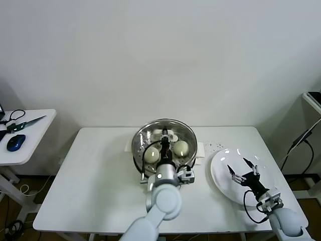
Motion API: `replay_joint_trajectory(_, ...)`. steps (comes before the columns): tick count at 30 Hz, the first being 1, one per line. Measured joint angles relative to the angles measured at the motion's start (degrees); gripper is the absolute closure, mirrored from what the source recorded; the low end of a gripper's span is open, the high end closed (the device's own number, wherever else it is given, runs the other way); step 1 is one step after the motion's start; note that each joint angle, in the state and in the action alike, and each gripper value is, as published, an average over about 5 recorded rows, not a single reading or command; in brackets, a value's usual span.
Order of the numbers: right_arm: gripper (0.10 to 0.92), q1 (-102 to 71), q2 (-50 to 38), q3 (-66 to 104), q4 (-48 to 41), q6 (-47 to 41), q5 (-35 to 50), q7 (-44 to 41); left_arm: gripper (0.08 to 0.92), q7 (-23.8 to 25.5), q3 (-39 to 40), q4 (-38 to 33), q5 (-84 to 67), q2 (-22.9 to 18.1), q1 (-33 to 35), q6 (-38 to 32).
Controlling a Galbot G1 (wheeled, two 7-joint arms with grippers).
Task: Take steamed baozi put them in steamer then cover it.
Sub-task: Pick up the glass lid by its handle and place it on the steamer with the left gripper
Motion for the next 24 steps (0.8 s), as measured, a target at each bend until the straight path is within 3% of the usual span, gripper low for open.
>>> replay_joint_trajectory(24, 0.203, -0.1, 0.7, 0.4, -0.4, 0.6, -0.5, -0.7, 0.853, -1.9, -0.3, 4.9, 0.0, -1.6, -1.0, 0.0)
